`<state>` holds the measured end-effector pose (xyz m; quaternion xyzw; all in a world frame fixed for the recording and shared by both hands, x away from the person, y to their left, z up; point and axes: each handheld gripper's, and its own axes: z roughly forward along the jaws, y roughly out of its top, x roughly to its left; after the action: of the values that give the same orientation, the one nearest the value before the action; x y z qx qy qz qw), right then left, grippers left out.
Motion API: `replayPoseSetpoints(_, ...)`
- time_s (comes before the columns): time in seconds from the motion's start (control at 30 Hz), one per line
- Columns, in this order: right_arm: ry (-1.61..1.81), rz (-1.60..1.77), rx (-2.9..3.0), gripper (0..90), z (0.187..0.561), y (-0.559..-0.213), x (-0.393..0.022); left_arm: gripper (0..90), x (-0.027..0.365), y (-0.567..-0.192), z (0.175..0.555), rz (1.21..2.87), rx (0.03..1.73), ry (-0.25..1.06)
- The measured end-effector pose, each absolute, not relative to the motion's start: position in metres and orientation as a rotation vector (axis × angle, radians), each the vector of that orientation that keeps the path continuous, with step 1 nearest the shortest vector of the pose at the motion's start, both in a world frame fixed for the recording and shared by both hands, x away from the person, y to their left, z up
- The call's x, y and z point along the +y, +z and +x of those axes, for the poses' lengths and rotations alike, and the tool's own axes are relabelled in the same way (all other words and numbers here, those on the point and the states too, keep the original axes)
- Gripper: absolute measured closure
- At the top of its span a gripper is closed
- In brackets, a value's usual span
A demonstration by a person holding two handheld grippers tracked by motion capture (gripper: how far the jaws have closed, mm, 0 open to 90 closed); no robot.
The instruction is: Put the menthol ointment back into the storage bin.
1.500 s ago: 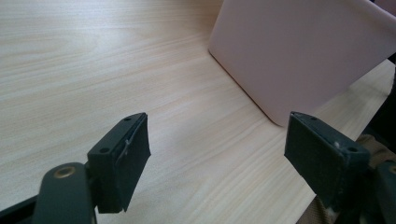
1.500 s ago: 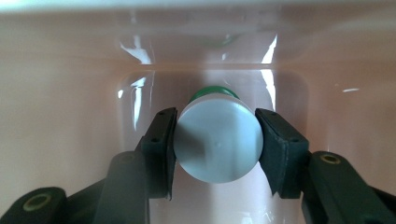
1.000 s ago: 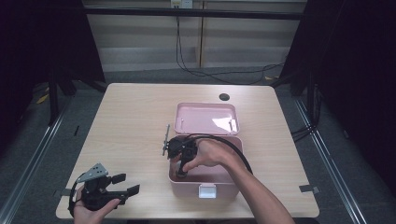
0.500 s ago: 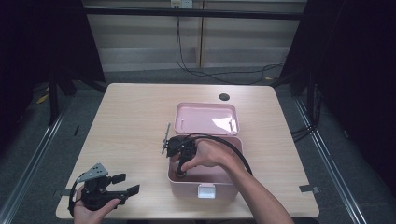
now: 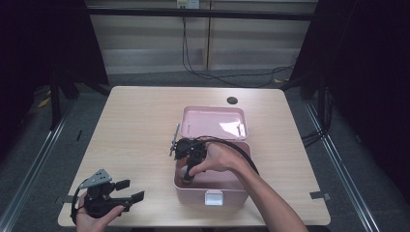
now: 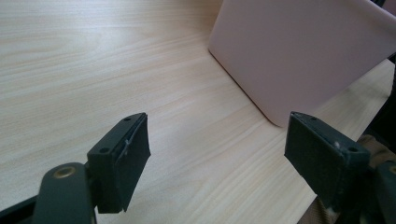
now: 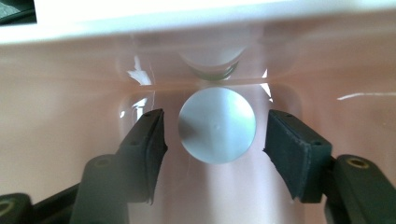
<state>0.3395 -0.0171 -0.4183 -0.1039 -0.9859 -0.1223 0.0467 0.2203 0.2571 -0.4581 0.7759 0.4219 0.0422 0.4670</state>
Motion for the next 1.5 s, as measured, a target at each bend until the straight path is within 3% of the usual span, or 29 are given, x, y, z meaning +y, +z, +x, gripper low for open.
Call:
replayPoseSetpoints(0.53, -0.524, -0.44, -3.022, 28.7, 0.335, -0.399, -0.054, 29.2, 0.256, -0.457, 0.217, 1.906, 1.009, 0.15)
replayPoseSetpoints(1.5, -0.931, -0.786, -2.954, 32.5, 0.306, -0.38, -0.145, 29.7, 0.258, -0.457, 0.218, 1.904, 1.01, 0.134)
